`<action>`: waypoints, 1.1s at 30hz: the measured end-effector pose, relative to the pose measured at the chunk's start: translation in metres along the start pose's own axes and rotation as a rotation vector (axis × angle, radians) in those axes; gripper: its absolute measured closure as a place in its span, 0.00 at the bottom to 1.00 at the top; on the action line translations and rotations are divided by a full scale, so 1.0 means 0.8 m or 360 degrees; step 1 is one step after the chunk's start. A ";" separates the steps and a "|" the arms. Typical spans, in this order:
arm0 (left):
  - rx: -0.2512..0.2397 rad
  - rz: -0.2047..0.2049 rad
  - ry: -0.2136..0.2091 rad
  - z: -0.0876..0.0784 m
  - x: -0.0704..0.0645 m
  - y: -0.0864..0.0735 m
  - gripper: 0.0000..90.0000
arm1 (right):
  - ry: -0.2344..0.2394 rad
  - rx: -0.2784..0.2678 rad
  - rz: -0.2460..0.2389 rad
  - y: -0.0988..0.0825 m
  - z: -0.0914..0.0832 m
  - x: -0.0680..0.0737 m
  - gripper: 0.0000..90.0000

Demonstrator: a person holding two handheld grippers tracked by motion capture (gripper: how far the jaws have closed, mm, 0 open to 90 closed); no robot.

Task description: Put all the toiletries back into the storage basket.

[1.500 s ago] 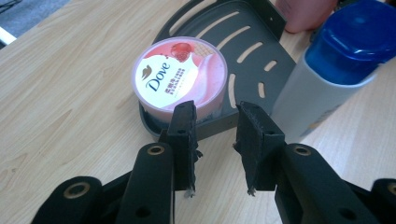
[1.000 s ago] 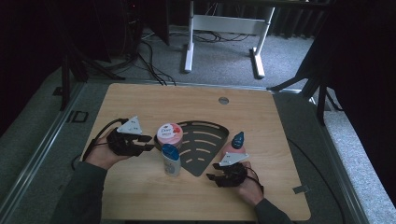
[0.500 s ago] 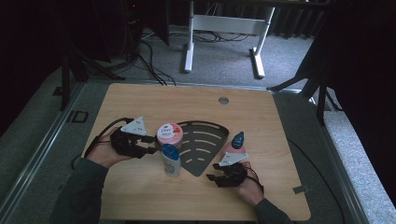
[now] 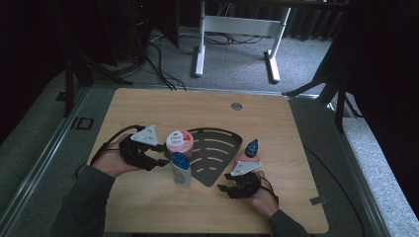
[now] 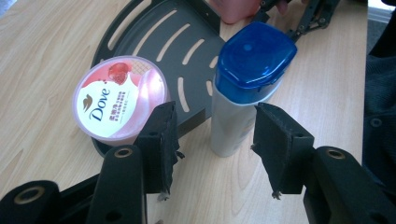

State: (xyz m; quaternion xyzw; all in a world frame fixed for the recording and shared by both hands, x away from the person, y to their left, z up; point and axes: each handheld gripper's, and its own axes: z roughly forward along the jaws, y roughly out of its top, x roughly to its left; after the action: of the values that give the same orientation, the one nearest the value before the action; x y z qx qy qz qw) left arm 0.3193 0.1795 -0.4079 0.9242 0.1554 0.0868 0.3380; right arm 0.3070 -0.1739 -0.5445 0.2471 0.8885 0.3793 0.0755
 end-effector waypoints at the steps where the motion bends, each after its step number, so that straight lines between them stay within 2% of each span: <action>1: 0.0005 0.0005 -0.0004 0.000 0.000 0.001 0.55 | 0.0001 0.0001 -0.0001 0.000 0.000 0.000 0.53; 6: 0.0044 0.0020 -0.0036 0.001 -0.001 0.006 0.54 | 0.0005 0.0003 0.0000 0.000 0.001 0.000 0.53; 26: 0.0163 0.0105 -0.0019 0.014 -0.005 0.025 0.51 | 0.0011 0.0013 -0.0004 -0.001 0.001 -0.001 0.53; 33: 0.0194 0.0145 -0.0044 0.020 -0.008 0.032 0.51 | 0.0012 0.0016 -0.0007 -0.001 0.002 0.000 0.53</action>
State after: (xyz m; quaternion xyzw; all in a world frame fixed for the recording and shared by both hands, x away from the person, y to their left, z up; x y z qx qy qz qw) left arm 0.3238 0.1492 -0.4038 0.9502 0.1136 0.0797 0.2790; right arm 0.3072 -0.1737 -0.5461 0.2442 0.8912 0.3756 0.0717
